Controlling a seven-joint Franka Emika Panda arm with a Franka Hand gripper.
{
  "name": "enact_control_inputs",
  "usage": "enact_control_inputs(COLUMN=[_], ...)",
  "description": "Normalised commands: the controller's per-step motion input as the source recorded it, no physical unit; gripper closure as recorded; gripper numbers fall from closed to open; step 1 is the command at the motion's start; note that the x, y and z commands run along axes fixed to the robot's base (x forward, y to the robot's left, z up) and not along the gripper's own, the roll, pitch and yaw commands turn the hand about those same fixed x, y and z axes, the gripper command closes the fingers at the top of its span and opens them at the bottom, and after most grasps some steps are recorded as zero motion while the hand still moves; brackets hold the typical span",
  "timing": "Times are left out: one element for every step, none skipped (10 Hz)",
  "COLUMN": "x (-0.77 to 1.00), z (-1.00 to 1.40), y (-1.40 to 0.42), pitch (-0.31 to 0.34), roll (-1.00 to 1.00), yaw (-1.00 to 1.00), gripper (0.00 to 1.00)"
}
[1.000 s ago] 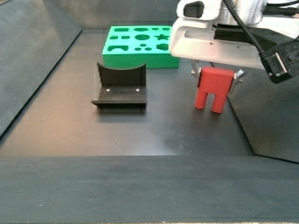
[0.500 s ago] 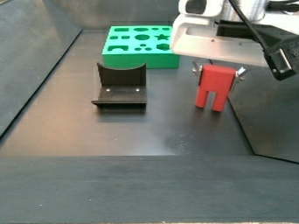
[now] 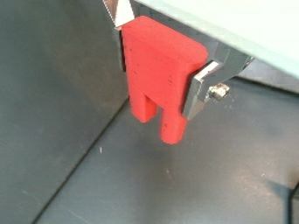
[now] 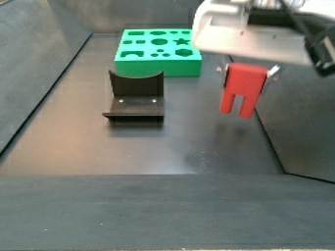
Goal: Pick up the square-circle object. Move up. Move to above the board. Insert the square-circle object.
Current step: Move up, then move to above the board.
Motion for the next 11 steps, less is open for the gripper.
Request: enact_control_inputs(x=[-0.04,-0.03,-0.11,-0.11,-0.10,-0.09,-0.09,-0.08,-0.08,-0.07,-0.07], z=[0.40,0.30,1.00,1.00,1.00,1.00,1.00,1.00,1.00,1.00,1.00], y=[0.02,0.02,0.17,0.17,0.16,0.15,0.15,0.14,0.14,0.14,0.13], pitch=[0.068,0.066,0.371,0.354,0.287,0.237,0.127,0.096,0.070,0.067,0.070], roll=[0.01,0.02,-0.21,-0.20,-0.18,-0.16,-0.11,-0.09,-0.06,-0.04,-0.03], yaw=[-0.03,-0.03,-0.23,-0.22,-0.17,-0.14,-0.08,-0.07,-0.05,-0.05,-0.05], gripper=[1.00,1.00,1.00,1.00,1.00,1.00,1.00,1.00,1.00,1.00,1.00])
